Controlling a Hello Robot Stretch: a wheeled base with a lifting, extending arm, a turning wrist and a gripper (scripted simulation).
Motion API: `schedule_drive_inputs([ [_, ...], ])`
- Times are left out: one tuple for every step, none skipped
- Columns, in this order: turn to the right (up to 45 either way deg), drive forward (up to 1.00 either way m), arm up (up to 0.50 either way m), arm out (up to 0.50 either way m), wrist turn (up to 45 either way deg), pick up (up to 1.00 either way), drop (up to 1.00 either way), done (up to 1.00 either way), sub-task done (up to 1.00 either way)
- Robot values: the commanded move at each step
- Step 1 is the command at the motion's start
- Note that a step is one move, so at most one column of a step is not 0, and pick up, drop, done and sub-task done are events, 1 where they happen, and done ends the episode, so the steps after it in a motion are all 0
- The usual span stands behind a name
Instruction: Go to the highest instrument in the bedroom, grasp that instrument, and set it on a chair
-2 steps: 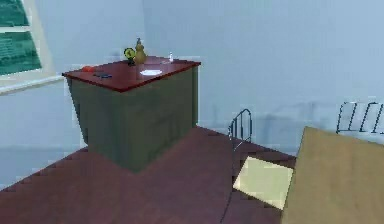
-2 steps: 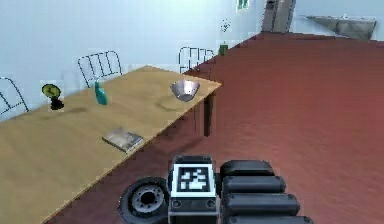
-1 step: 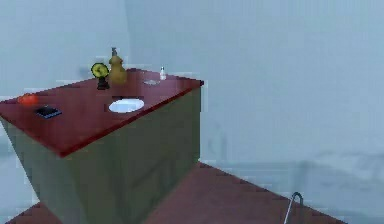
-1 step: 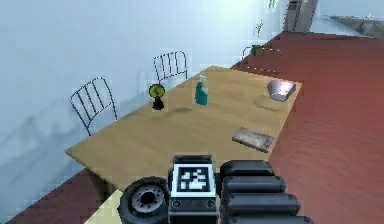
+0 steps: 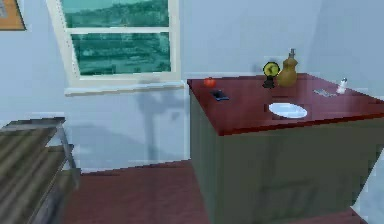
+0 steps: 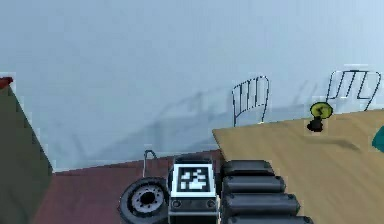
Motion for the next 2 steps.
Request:
schedule_drive_inputs([
  [-36.0, 0.0, 0.0, 0.0, 0.0, 0.0, 0.0, 0.0, 0.0],
  [45.0, 0.0, 0.0, 0.0, 0.0, 0.0, 0.0, 0.0, 0.0],
])
